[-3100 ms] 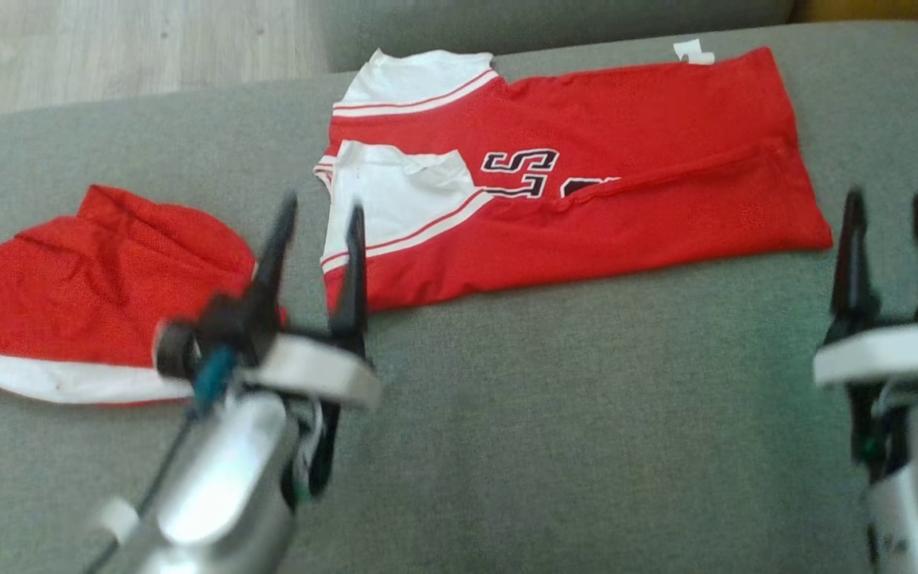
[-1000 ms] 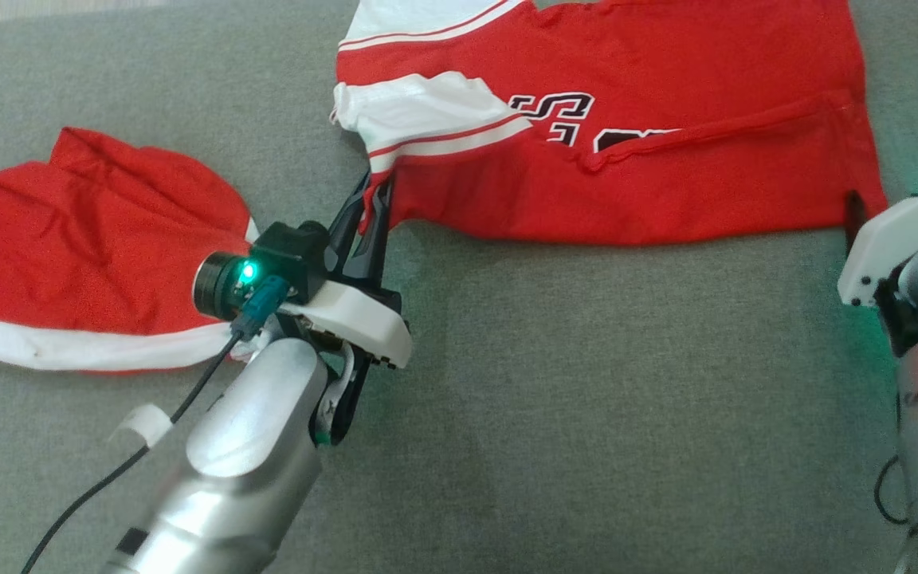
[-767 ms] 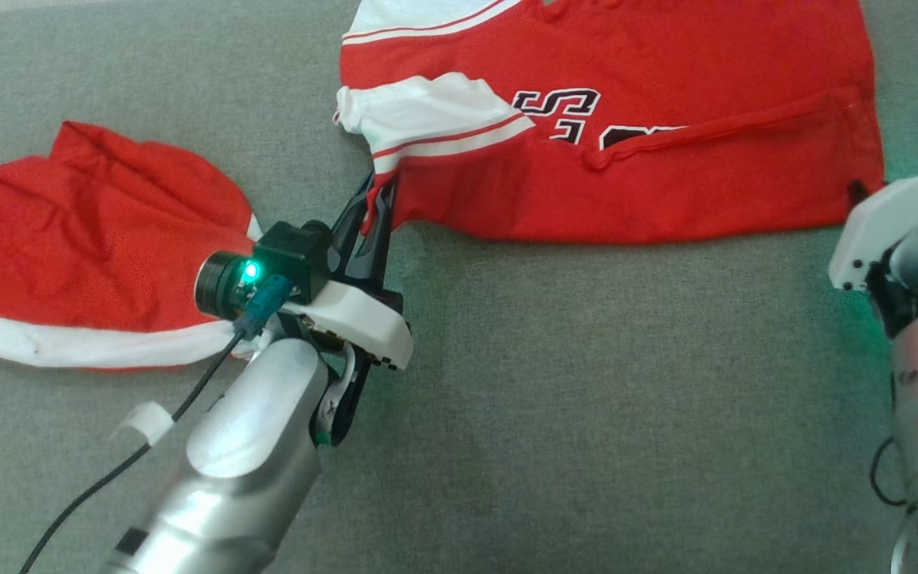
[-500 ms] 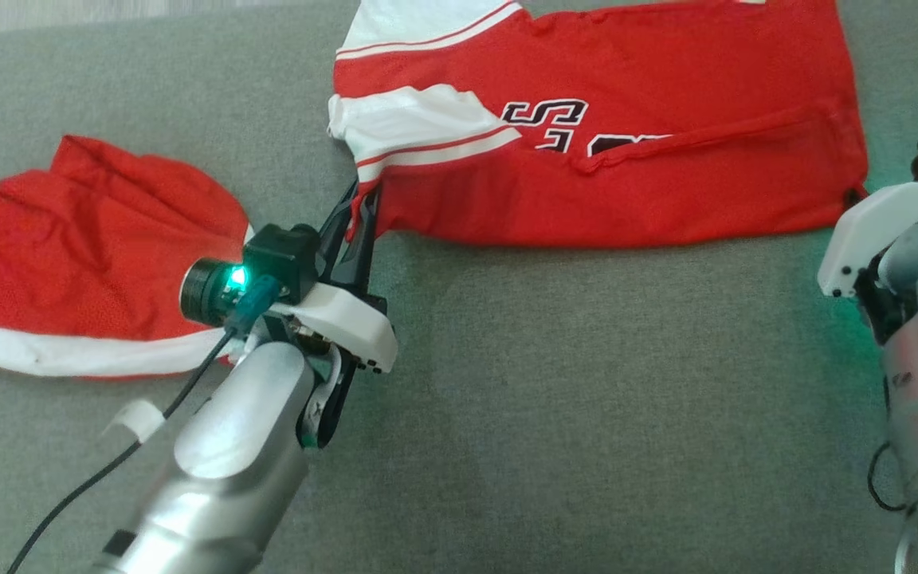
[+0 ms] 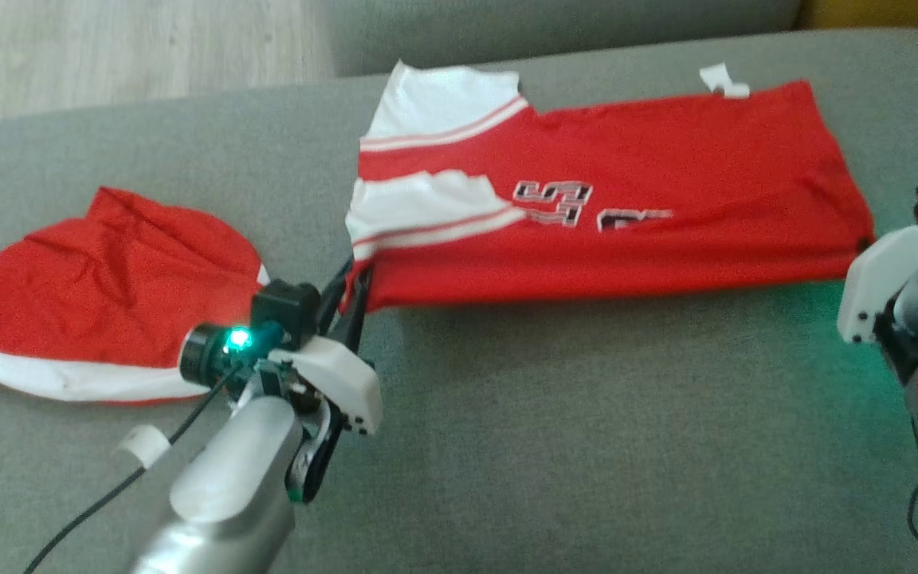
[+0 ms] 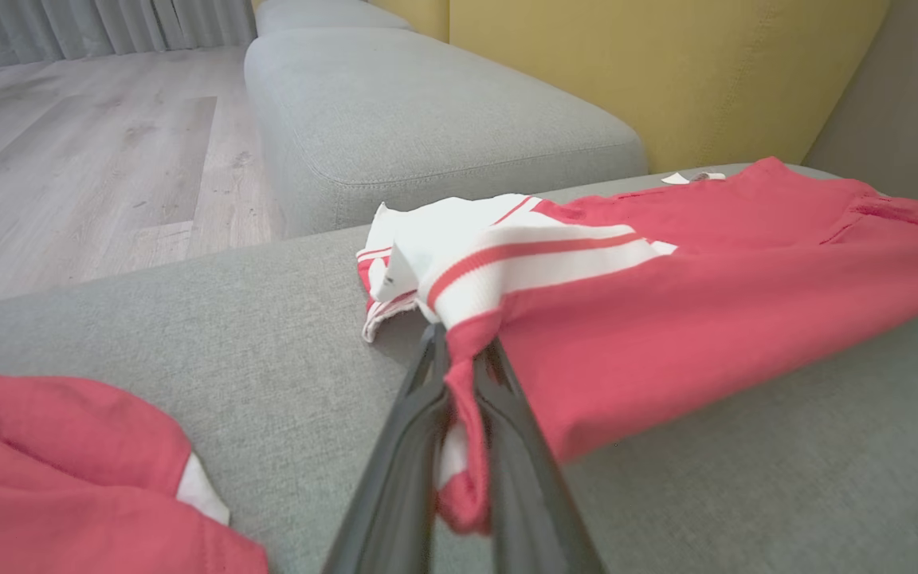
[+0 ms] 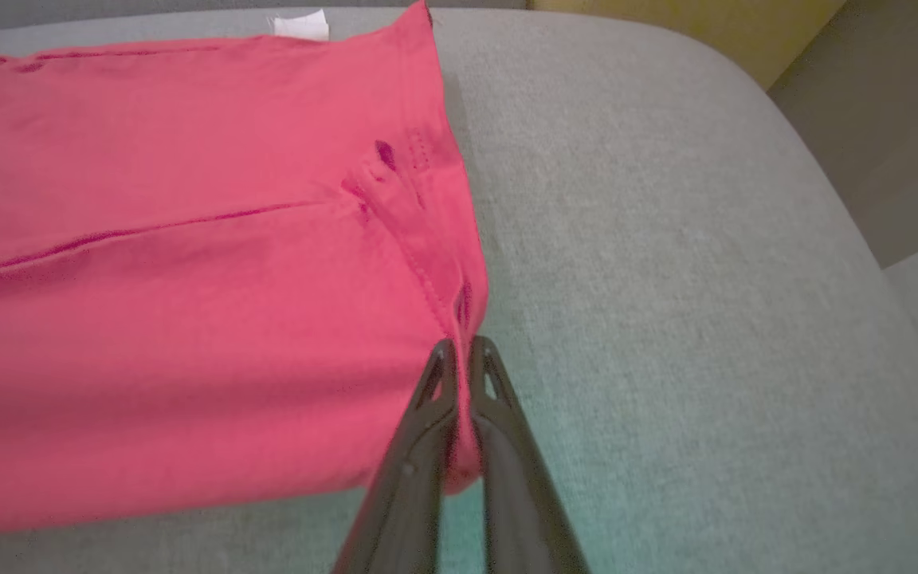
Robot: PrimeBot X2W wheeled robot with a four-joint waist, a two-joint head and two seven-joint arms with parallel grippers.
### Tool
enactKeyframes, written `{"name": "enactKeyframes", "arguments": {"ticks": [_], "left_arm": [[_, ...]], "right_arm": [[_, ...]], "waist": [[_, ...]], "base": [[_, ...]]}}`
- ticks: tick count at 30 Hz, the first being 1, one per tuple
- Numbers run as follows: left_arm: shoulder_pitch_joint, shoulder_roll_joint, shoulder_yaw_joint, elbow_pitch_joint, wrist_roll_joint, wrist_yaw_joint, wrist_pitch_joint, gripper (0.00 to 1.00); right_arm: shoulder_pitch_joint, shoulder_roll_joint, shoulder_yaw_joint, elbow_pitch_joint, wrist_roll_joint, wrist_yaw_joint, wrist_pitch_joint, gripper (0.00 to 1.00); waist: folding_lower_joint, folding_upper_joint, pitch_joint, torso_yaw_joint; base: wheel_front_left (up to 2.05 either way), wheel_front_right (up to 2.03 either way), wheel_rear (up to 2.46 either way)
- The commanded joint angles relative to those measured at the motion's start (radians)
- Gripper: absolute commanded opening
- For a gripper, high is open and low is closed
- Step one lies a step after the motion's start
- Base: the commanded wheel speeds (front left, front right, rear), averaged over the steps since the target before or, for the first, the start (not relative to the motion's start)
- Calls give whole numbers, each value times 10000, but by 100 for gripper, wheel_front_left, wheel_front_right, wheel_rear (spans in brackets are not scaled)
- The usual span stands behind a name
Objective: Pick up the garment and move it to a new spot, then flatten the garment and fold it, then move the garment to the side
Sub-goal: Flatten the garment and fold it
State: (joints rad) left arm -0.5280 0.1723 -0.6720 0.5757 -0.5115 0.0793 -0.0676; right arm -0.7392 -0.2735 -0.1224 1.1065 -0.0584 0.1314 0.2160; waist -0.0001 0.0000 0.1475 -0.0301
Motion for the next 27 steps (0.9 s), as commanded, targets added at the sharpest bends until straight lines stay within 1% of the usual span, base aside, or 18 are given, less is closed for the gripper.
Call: {"name": "enactKeyframes", "arguments": {"ticks": [1,6,9,12,16,20,21,24,27], "left_arm": [[-170,321,321,-217,-65,27,30,0],[345,382,-8,-246,-193,-135,608,0],[686,506,-155,-395,-299,-205,986,0],[1039,672,-330,-658,-406,-277,1478,0],[1451,968,-565,-1220,-483,-306,2152,0],[1867,1232,-766,-1820,-567,-280,2711,0],[1867,1232,-766,-1820,-567,-280,2711,0],[2116,1395,-828,-2248,-643,-202,3000,0],[2263,1542,-840,-2609,-717,-122,3236,0]], "right_arm": [[33,-272,278,-205,168,-7,97,0],[467,-550,1146,-76,1001,-7,775,0],[794,-772,1663,-168,1611,-7,1166,0],[1238,-987,2250,-370,2306,-7,1787,0],[1888,-1371,2920,-1064,3332,-7,2600,0],[2614,-1797,3339,-1990,4183,-7,3321,0],[2614,-1797,3339,-1990,4183,-7,3321,0],[3153,-2077,3465,-2744,4670,-7,3780,0],[3626,-2308,3385,-3432,4963,-7,4078,0]], "waist": [[1,0,-331,-30],[1,0,-966,-26],[1,0,-1334,-26],[1,0,-1647,-8],[1,0,-1895,15],[1,0,-2060,14],[1,0,-2060,14],[1,0,-2108,-1],[1,0,-2123,-6]], "base": [[0,0,0],[0,0,0],[0,0,0],[0,0,0],[0,0,0],[0,0,0],[0,0,0],[0,0,0],[0,0,0]]}}
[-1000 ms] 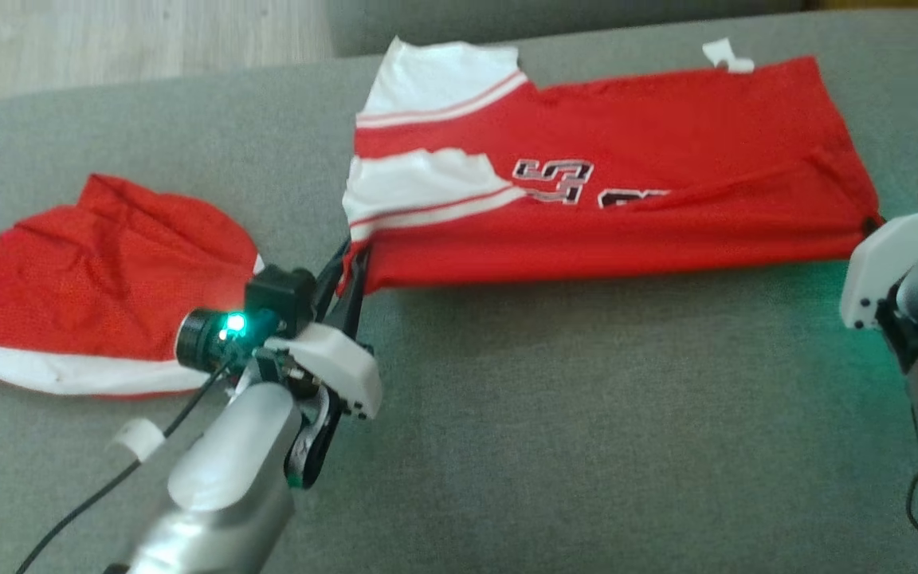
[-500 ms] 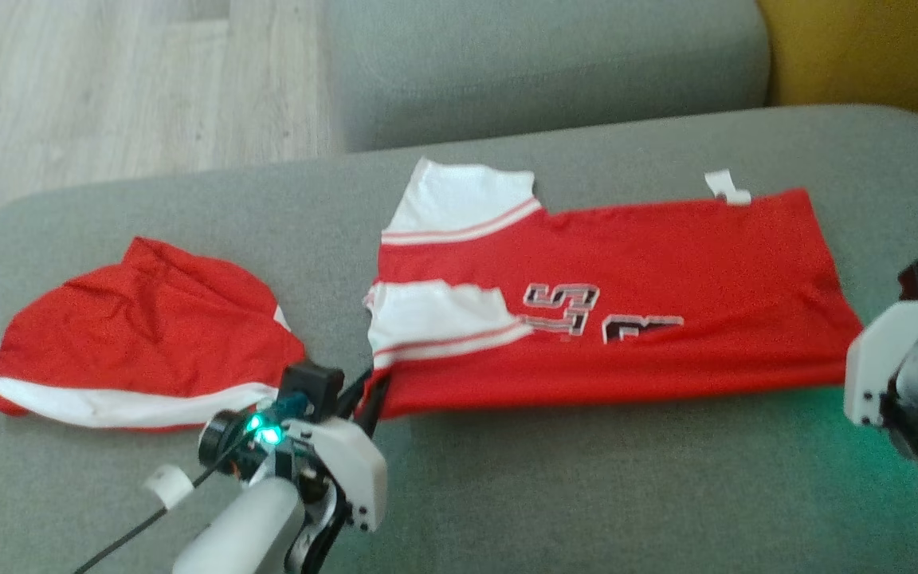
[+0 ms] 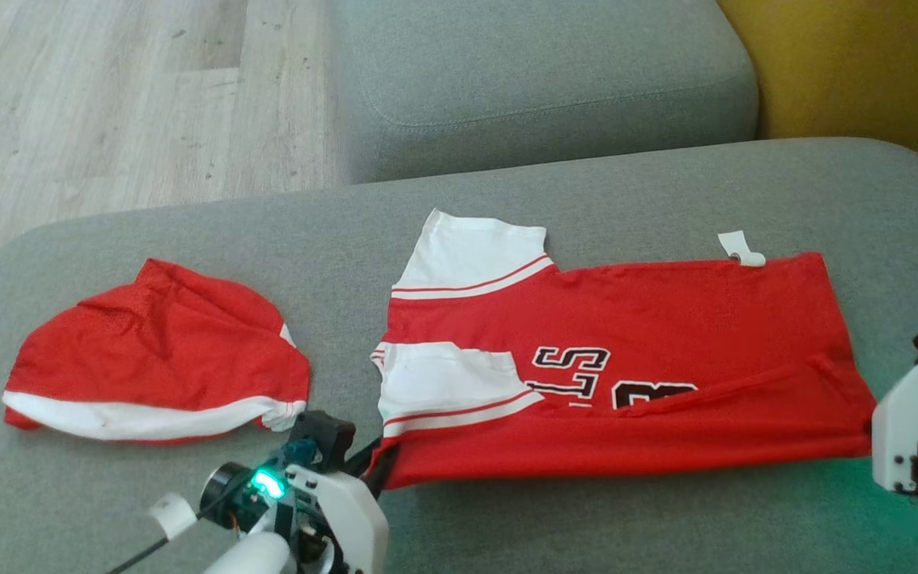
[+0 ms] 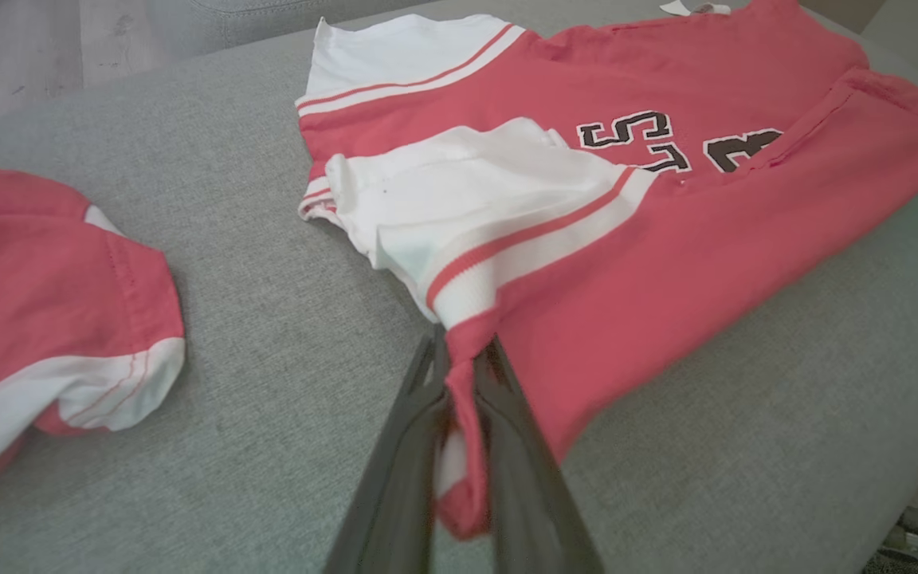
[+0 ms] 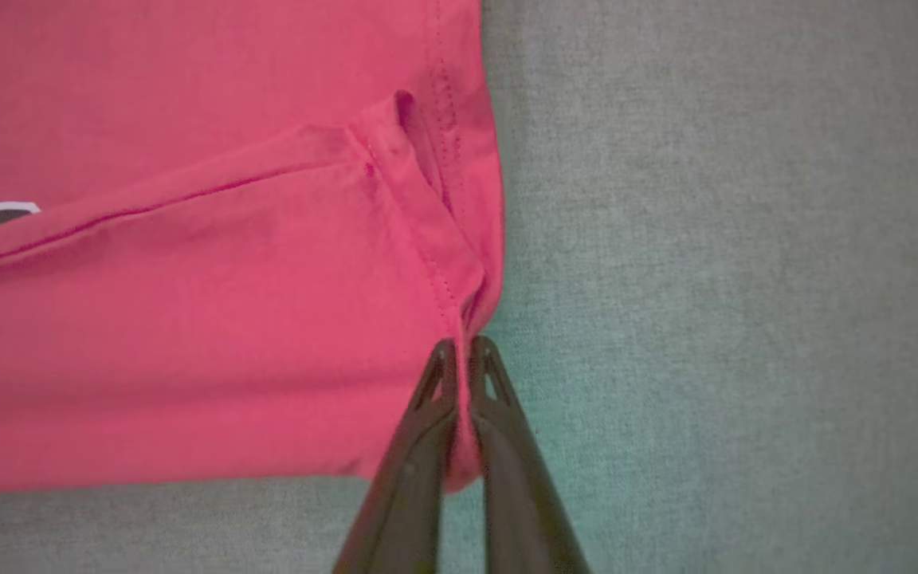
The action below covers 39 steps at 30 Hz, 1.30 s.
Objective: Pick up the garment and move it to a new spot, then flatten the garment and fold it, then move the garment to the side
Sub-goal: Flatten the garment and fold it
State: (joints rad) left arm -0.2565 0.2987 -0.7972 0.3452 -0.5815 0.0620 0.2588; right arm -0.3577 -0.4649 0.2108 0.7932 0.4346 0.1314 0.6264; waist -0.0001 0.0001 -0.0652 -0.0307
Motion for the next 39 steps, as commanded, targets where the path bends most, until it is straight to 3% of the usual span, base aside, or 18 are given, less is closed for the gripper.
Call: {"name": "enactKeyframes", "arguments": {"ticks": [1,10,11,12,13,14,21,26,31,37,39], "left_arm": [[-424,323,410,-399,-35,76,46,0],[-249,486,198,-774,-67,130,410,0],[-253,481,190,-775,-65,134,396,0],[-260,470,178,-773,-60,134,377,29],[-277,473,158,-767,-32,133,356,69],[-302,486,139,-761,7,140,337,100],[-512,473,505,-921,23,435,-221,100],[-768,255,1406,-1393,105,844,-2216,100],[-1148,3,2108,-1887,181,397,-4704,100],[-1574,-65,2645,-2154,550,175,-5156,100],[-1971,101,2485,-1963,879,-122,-5167,100]], "right_arm": [[-38,-444,-6,-504,83,-7,53,0],[1003,-256,-1112,-2034,20,-7,562,0],[1062,-205,-1281,-2143,-42,-7,506,95],[1121,-121,-1464,-2202,-78,-7,489,100],[1169,-47,-1606,-2301,-120,-7,444,100],[1190,26,-1782,-2413,-197,-7,353,100],[960,957,-3337,-3511,-849,-7,-1461,100],[1069,1879,-3523,-4984,-588,-7,-4039,100],[1507,2392,-3323,-6080,-791,-7,-6374,100],[1756,3023,-3137,-6591,-1132,-7,-7663,100],[1706,3189,-3056,-6574,-1205,-7,-7857,100]], "waist": [[1,-1,7,-4],[1,-1,190,-71],[1,-1,213,-74],[1,-1,236,-74],[1,-1,257,-75],[1,-1,287,-82],[1,-1,513,-135],[1,-1,761,-153],[1,-1,1135,-292],[1,-1,1635,-632],[1,-1,1871,-774]], "base": [[0,0,0],[0,0,0],[0,0,0],[0,0,0],[0,0,0],[0,0,0],[0,0,0],[0,0,0],[0,0,0],[0,0,0],[0,0,0]]}}
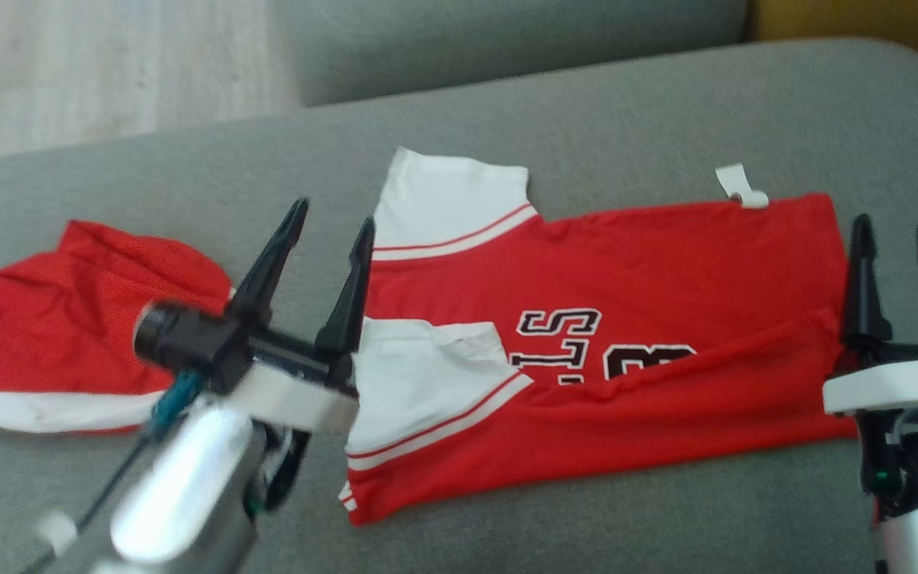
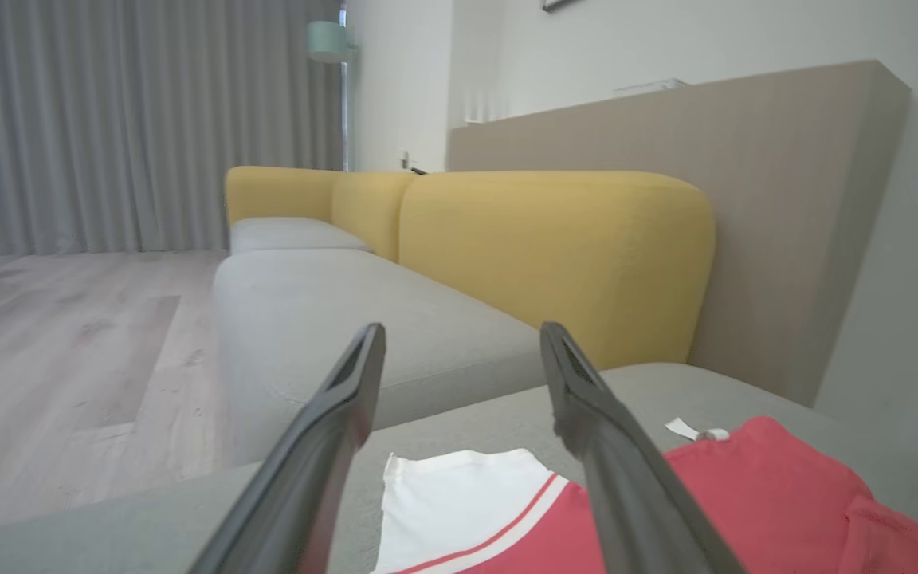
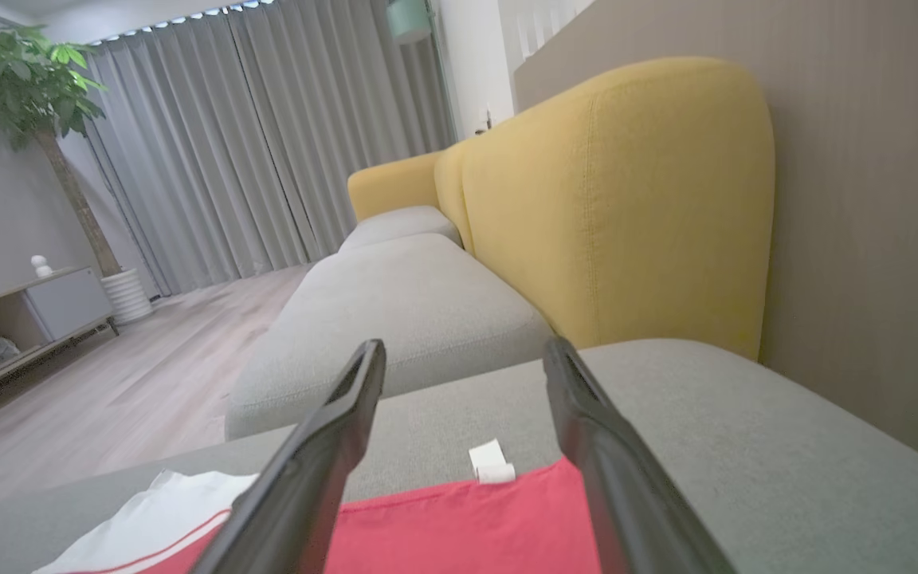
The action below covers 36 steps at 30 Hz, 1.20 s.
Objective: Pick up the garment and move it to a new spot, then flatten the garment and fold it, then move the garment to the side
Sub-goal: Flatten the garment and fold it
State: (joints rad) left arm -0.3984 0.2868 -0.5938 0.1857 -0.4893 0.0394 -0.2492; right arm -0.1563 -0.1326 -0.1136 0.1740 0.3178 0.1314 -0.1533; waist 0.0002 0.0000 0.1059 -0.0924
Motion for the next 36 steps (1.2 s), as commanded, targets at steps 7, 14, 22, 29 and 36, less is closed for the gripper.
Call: {"name": "enactKeyframes", "arguments": {"ticks": [7,14,22,29,36], "left_arm": [[-3226,902,66,1327,354,-1088,1469,100],[-5904,1461,-840,3462,-627,-1686,4064,100],[-7466,2743,-2753,4447,-2875,-1698,5985,100],[-7825,3339,-3475,5052,-4001,-1699,6373,100],[-8053,3584,-3943,5319,-4751,-1700,6531,100]], "right_arm": [[-1016,172,496,-186,-177,-7,-251,100],[-1970,555,1087,1,-90,-7,-146,100],[-2547,761,1741,129,-120,-7,-413,100],[-2595,813,2011,99,-23,-7,-627,100],[-2590,821,2123,-74,199,-7,-759,100]], "waist": [[-2,0,1128,-828],[-2,0,2080,-1700],[-2,0,2811,-2439],[-2,0,3264,-2865],[-2,0,3653,-3094]], "base": [[0,0,0],[0,0,0],[0,0,0],[0,0,0],[0,0,0]]}}
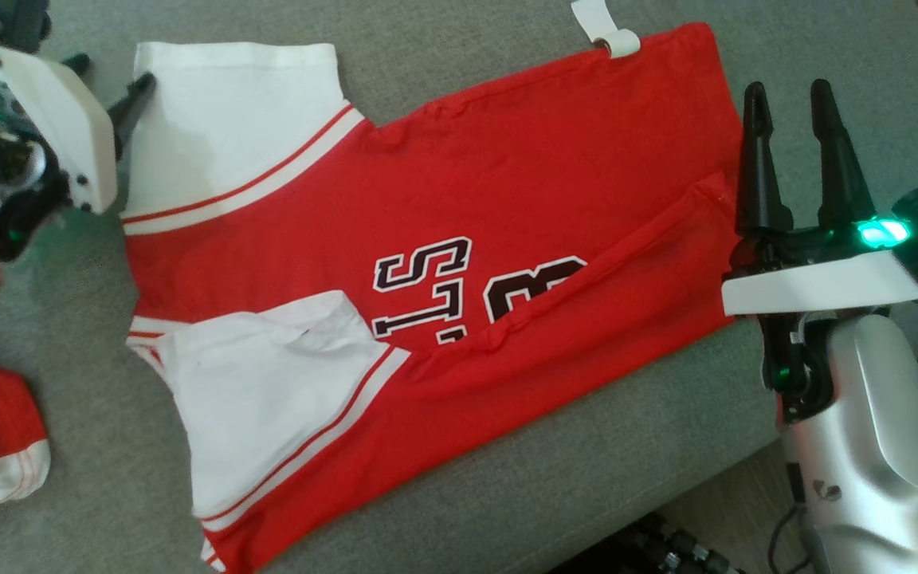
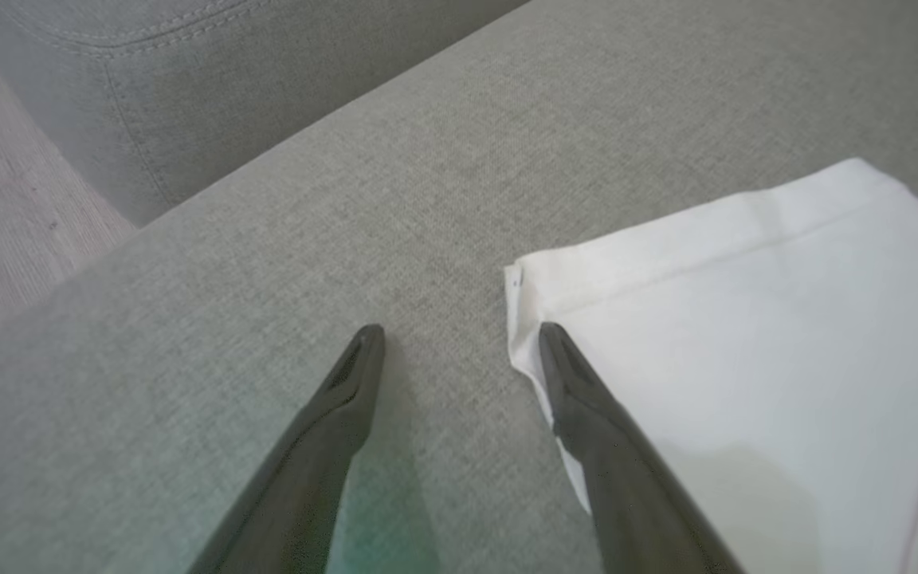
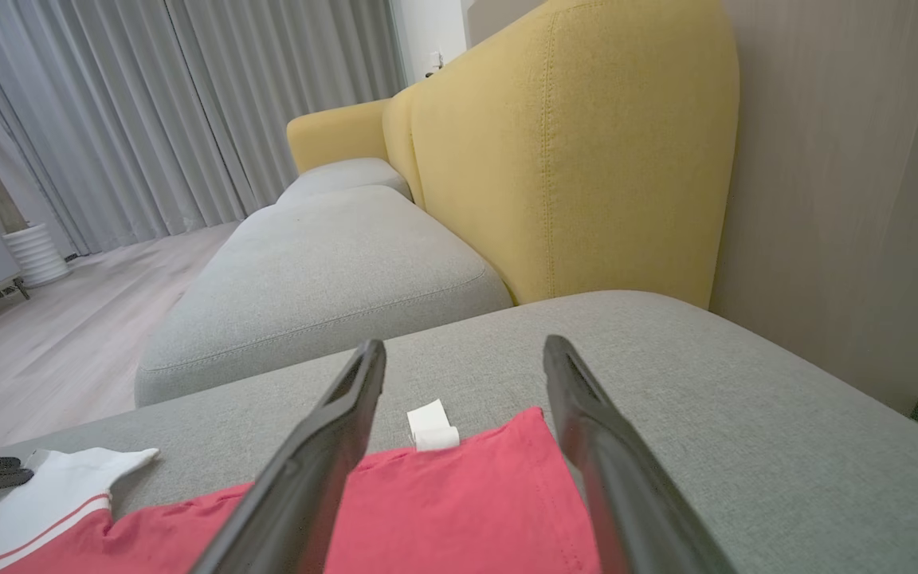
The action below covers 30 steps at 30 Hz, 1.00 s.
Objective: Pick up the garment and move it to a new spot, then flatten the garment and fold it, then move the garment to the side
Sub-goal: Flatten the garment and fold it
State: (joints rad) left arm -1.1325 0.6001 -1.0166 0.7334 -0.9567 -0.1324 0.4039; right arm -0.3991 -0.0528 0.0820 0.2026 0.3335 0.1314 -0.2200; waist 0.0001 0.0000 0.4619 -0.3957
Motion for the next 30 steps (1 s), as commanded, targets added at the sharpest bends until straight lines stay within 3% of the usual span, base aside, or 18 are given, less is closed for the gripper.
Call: {"name": "enactKeyframes", "arguments": {"ticks": [1,16,17,18,24,28,30], "left_arm": [[-732,463,222,-144,-152,18,-16,100],[-812,305,-869,-557,-1268,18,-19,98],[-793,331,-1007,-645,-1393,18,121,10],[-771,372,-1166,-763,-1508,18,269,0],[-786,488,-1545,-1100,-2070,18,40,0],[-886,190,-1622,-1149,-2148,18,-1082,0],[-942,-21,-1621,-1105,-2064,18,-1631,0]], "right_arm": [[-155,23,176,-362,59,-7,-106,100],[-206,25,138,-27,60,-7,-163,100],[-221,25,136,-1,53,-7,-158,100],[-231,25,129,22,42,-7,-152,100],[-345,25,-22,127,-262,-7,46,100],[-606,-98,-133,256,-424,-7,654,100],[-740,-466,-109,429,-521,-7,962,100]], "waist": [[-1,0,118,-79],[-1,0,81,-134],[-1,0,54,-131],[-1,0,20,-121],[-1,0,-296,123],[-1,0,-785,640],[-1,0,-967,922]], "base": [[0,0,0],[0,0,0],[0,0,0],[0,0,0],[0,0,0],[0,0,0],[0,0,0]]}}
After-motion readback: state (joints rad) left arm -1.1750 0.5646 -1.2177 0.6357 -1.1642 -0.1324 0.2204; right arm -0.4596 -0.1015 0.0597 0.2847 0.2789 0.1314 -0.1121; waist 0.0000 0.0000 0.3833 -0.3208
